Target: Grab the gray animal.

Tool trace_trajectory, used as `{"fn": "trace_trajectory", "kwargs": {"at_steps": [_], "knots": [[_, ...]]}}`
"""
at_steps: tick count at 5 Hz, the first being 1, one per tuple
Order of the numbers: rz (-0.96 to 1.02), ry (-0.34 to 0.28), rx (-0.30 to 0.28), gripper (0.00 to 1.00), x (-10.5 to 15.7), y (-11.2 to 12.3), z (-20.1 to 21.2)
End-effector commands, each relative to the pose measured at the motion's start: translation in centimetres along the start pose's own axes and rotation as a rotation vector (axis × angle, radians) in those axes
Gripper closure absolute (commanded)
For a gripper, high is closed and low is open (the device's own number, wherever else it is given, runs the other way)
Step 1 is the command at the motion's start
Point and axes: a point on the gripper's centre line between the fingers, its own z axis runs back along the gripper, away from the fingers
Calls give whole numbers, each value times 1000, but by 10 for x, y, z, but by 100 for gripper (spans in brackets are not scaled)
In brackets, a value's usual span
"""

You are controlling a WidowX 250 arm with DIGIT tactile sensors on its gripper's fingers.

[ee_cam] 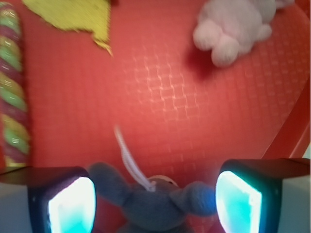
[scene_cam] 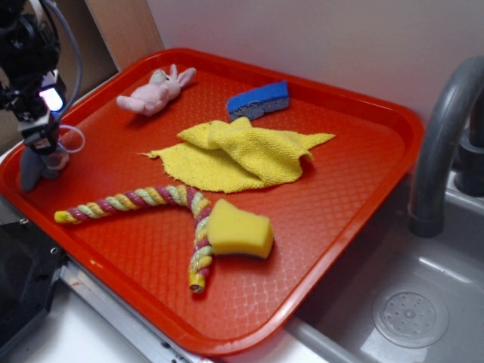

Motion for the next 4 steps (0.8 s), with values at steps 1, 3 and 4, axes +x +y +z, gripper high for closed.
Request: {"fn": "trace_trajectory", "kwargs": {"at_steps": [1, 3, 4], "knots": [[-73, 21, -31, 0, -6, -7, -17], [-20, 102, -45, 0, -31, 2, -39], [50, 155, -48, 0, -46, 17, -51]]}}
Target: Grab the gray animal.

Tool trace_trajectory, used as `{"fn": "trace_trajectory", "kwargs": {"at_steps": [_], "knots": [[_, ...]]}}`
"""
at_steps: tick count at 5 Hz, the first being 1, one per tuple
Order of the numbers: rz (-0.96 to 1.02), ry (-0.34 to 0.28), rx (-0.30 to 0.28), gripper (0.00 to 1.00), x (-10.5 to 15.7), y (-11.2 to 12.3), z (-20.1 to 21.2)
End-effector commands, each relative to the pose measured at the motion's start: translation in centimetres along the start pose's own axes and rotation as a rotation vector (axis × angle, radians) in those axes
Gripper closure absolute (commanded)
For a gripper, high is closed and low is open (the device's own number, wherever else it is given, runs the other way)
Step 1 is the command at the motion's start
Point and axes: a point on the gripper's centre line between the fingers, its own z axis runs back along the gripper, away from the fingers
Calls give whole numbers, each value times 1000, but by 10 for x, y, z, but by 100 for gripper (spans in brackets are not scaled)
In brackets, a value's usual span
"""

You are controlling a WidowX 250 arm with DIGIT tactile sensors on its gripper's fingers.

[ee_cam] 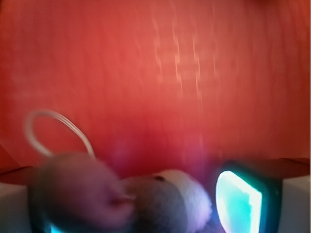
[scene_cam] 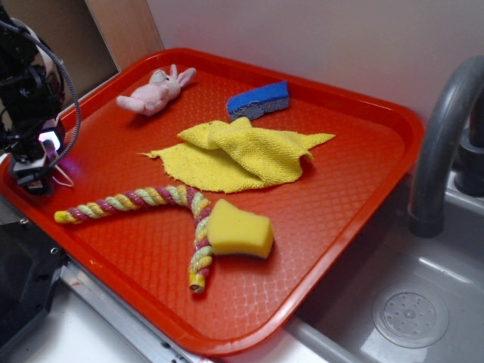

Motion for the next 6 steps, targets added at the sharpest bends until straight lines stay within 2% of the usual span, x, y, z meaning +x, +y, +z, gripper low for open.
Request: {"fn": "trace_trajectory", "kwargs": {"at_steps": [1, 2, 3, 4, 5, 6], "knots": [[88, 68, 8, 47, -15, 23, -15], [74, 58, 11, 100, -13, 19, -10], [47, 54, 29, 100, -10, 16, -4], [102, 44, 50, 100, 5, 13, 23], [205, 20, 60, 100, 43, 3, 78], [292, -8, 41, 100, 72, -18, 132]]}}
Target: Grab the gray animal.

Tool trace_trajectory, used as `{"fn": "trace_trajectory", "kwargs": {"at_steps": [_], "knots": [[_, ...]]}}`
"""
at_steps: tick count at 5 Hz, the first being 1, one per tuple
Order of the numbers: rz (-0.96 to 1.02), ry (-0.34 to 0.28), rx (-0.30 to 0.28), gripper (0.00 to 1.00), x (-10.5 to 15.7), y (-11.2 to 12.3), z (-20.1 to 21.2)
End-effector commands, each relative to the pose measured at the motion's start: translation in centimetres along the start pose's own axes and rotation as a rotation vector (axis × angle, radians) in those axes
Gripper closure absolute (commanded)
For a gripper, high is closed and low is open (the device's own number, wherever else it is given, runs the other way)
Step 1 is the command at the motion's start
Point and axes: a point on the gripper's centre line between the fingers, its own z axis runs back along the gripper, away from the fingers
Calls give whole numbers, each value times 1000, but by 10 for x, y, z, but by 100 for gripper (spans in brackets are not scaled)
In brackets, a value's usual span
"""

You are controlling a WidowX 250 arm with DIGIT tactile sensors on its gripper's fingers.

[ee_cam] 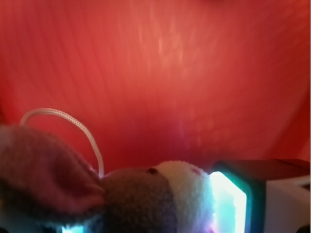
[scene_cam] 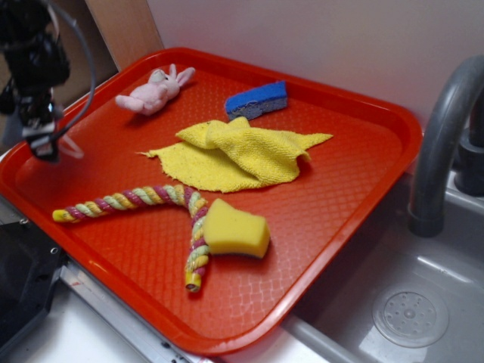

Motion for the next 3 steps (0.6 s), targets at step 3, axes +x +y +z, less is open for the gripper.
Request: {"fn": "trace_trajectory", "kwargs": {"at_steps": [3], "knots": [[70, -221, -18, 100, 42, -77, 156]]}}
